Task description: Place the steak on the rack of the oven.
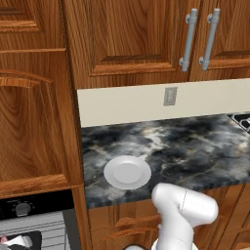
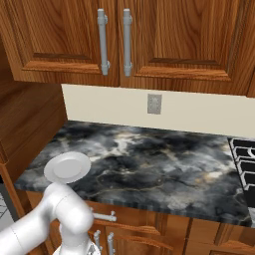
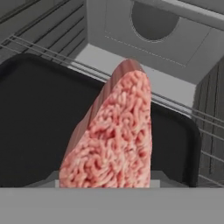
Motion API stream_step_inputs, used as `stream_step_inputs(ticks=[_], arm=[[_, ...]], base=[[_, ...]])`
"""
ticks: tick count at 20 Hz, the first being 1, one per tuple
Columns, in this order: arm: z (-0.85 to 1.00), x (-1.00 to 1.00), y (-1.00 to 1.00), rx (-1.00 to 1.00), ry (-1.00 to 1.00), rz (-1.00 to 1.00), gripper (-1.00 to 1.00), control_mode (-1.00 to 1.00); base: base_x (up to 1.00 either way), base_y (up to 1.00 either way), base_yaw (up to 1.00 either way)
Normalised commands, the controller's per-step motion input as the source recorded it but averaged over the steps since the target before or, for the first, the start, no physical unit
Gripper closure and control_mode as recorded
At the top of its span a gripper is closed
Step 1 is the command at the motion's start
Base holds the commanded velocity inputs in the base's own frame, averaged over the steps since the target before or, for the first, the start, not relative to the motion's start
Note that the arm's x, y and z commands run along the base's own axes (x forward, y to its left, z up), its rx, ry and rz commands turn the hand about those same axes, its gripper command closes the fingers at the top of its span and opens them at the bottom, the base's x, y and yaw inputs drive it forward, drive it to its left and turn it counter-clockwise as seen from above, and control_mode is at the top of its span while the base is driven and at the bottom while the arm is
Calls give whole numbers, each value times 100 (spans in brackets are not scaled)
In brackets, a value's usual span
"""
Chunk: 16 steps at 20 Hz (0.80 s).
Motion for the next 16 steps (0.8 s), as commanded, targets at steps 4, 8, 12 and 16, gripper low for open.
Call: stream_step_inputs(ticks=[4, 8, 12, 16], arm=[[-35, 19, 33, 0, 5, -10, 100, -100], [-34, 10, 18, 0, 0, -12, 100, -100], [-41, 2, 16, 0, 0, -13, 100, -100], [-39, 3, 4, 0, 0, -12, 100, -100]], base=[[0, 0, 0], [0, 0, 0], [0, 0, 0], [0, 0, 0]])
